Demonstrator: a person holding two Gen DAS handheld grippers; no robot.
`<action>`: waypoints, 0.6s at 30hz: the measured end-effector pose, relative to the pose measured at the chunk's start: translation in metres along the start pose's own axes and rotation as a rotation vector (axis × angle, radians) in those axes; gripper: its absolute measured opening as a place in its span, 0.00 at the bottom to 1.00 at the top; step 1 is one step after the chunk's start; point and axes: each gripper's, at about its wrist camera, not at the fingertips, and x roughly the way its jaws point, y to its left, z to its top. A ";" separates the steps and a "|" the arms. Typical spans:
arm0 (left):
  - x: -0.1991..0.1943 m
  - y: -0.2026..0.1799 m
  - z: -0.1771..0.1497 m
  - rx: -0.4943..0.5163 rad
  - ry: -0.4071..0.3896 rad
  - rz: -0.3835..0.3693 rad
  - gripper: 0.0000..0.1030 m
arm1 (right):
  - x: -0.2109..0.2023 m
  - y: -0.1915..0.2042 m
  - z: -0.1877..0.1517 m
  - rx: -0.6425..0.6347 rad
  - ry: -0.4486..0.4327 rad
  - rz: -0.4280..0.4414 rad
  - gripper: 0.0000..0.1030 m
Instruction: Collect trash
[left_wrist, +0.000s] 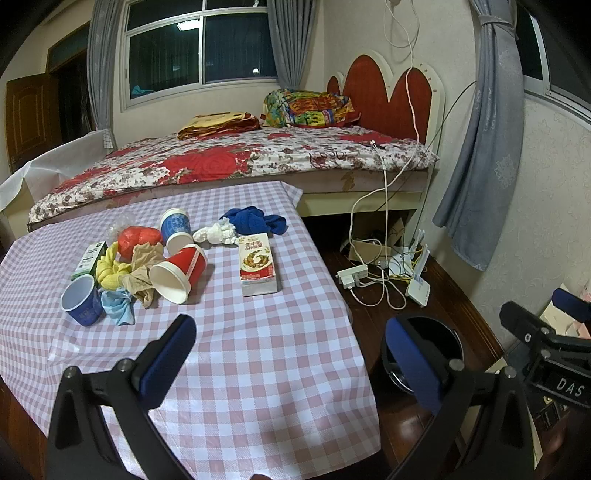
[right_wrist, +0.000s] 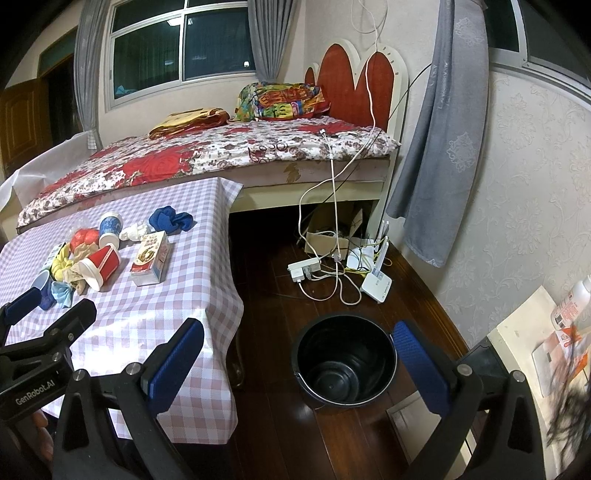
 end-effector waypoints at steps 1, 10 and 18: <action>0.000 0.000 0.000 -0.001 0.001 -0.001 1.00 | 0.000 0.000 0.000 0.000 0.000 -0.001 1.00; 0.000 0.000 -0.001 -0.001 0.001 -0.001 1.00 | -0.001 -0.001 0.002 0.000 0.002 -0.001 1.00; 0.001 0.001 -0.002 -0.006 0.002 0.005 1.00 | -0.003 0.001 0.001 0.000 0.006 0.001 1.00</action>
